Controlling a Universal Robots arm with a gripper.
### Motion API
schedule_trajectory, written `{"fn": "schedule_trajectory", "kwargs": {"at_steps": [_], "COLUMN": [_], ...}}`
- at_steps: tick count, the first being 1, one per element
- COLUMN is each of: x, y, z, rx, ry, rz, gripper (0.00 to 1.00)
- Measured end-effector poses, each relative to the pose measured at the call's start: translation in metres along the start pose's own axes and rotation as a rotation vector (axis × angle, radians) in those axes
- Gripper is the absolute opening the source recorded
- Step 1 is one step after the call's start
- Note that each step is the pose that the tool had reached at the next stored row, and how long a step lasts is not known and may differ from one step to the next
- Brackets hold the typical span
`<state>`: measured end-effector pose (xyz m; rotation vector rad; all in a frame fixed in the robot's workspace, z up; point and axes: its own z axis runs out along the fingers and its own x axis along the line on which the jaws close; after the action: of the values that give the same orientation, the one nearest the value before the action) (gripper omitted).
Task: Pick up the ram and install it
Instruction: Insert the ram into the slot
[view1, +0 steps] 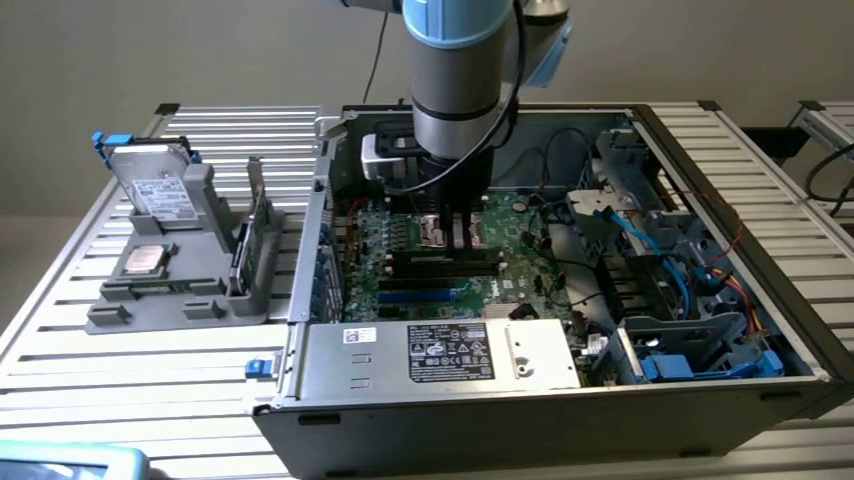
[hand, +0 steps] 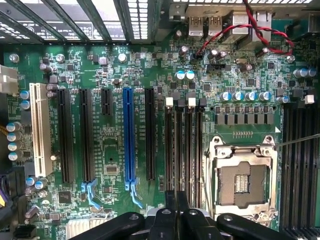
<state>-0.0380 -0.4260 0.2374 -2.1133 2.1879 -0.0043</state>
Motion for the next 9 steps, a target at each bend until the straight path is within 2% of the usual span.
{"fn": "schedule_trajectory", "kwargs": {"at_steps": [9], "x": [0.0009], "y": [0.0002], "z": [0.0041], "rx": [0.0001], "ry": [-0.0001], "rz": [0.000], "gripper": [0.12]}}
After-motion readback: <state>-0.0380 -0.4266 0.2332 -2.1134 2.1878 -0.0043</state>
